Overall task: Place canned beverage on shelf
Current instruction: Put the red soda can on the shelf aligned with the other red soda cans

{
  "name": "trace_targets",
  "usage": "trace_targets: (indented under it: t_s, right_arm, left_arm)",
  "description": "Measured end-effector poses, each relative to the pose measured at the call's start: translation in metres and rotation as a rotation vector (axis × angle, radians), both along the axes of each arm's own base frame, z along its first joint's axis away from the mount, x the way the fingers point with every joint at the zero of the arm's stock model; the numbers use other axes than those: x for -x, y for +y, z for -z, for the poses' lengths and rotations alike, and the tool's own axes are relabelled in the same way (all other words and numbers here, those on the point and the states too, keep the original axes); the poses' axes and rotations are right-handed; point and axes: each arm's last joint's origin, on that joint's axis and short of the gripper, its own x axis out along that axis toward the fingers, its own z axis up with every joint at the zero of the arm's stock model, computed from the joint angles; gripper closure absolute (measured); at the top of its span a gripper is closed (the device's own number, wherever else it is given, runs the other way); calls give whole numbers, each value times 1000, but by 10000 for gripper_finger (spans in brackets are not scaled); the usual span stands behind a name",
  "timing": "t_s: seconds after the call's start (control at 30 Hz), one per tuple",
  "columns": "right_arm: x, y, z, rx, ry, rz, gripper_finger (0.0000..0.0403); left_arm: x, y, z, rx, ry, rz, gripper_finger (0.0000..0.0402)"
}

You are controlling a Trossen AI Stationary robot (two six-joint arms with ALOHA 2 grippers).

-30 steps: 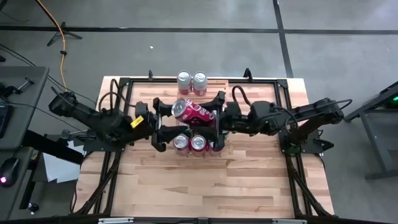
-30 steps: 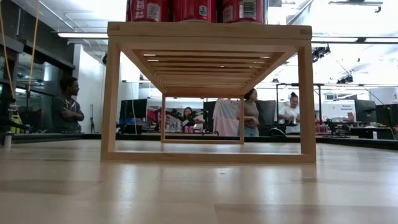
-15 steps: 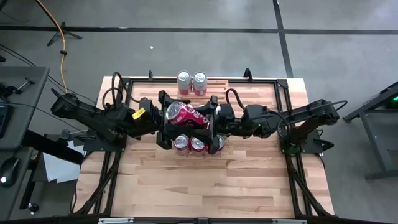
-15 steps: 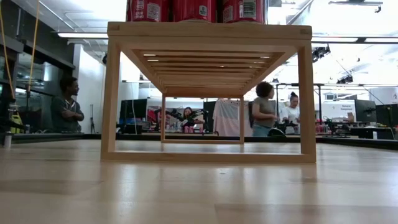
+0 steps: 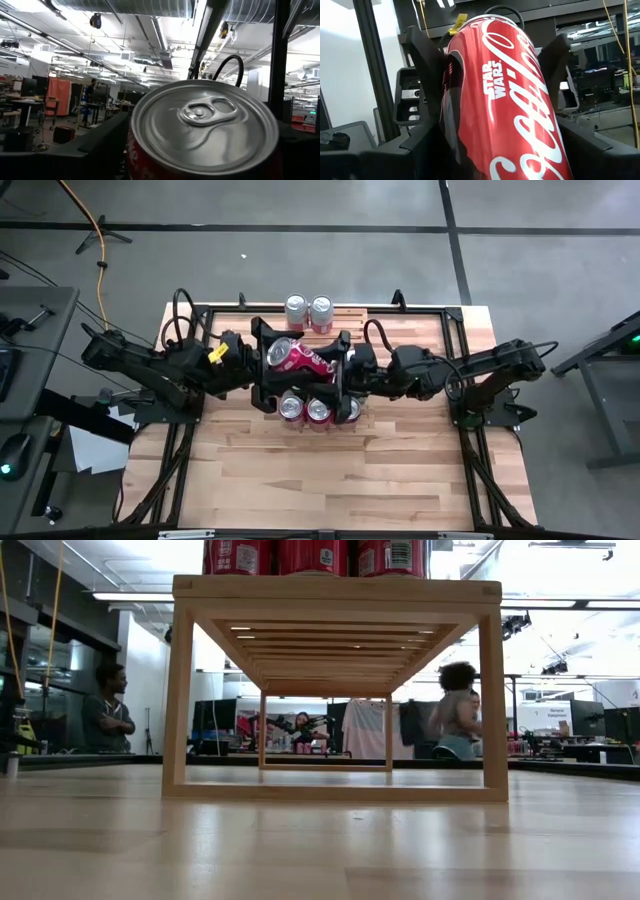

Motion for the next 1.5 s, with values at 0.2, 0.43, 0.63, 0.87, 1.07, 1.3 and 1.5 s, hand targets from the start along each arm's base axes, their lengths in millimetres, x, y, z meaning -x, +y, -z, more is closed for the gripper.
trace_targets:
  t_s: [0.2, 0.43, 0.63, 0.87, 1.07, 1.3, 1.5]
  right_arm:
    - [0, -2, 0, 0, -5, -3, 112]
    - [4, -6, -2, 15, 43, -1, 111]
    - [11, -15, -2, -2, 122, 2, 111]
    - [13, -17, -1, 2, 152, 4, 111]
    - [13, -17, -2, -8, 150, 2, 111]
    - [13, -19, -2, -52, 141, -5, 111]
    - [12, -25, -3, -57, 139, -12, 111]
  left_arm:
    - [1, 0, -1, 6, -2, -5, 177]
    - [11, 3, -2, -9, 59, -8, 177]
    - [22, 8, 0, 30, 151, -11, 179]
    - [24, 9, 2, 60, 189, -7, 190]
    - [24, 9, 2, 76, 176, -9, 190]
    - [24, 11, 0, 98, 157, -14, 192]
    - [23, 13, 0, 106, 155, -23, 192]
